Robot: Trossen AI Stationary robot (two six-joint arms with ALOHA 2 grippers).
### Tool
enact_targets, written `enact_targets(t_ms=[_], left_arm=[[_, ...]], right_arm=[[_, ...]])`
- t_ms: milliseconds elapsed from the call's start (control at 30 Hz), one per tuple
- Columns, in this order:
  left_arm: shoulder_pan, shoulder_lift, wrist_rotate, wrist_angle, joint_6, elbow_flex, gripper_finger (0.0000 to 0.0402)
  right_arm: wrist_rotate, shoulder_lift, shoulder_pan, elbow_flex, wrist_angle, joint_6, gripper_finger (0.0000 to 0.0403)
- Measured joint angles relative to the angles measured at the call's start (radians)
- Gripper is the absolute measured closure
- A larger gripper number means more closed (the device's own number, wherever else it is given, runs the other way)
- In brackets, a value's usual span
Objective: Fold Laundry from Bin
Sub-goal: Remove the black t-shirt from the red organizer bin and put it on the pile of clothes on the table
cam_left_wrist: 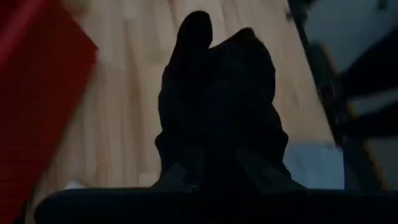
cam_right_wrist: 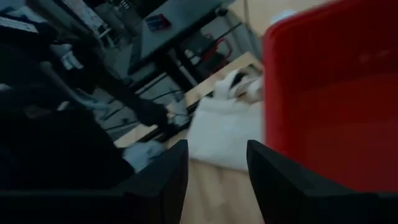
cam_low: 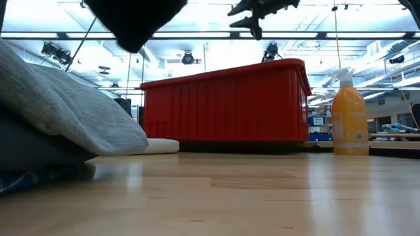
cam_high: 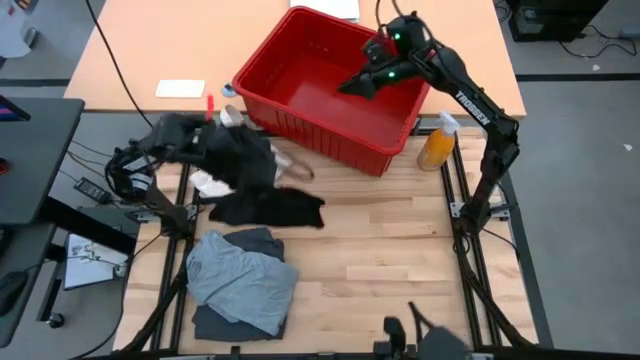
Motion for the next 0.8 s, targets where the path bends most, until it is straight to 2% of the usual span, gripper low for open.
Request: enact_targets(t_ms=[133,300,433,600,800], left_arm=[[-0.053,-0.074,-0.012,0.041,0.033,-0.223,0.0362],[-0.106,-0.291,-0.031,0.3,-0.021,-0.643,0.0362],[-0.182,-0.476,-0.14,0.411,-0.09,-0.942,0.0362],[-0.382,-0.589,-0.135,0.577,-0.247,-1.187,0.0362],[-0.641,-0.549,-0.169,0.923,-0.322,-1.37,0.036]], right_arm=[[0.099,-0.03,0.075,-0.001,-0.007,0.045,0.0231],[0.306,-0.098,0.17,0.0,-0.079,0.073,0.0231],[0.444,-0.142,0.243,0.0,-0.161,0.113,0.0231],[0.541,-0.172,0.317,0.0,-0.238,0.173,0.0231],[0.59,-0.177,0.362,0.0,-0.255,0.227,0.0231]])
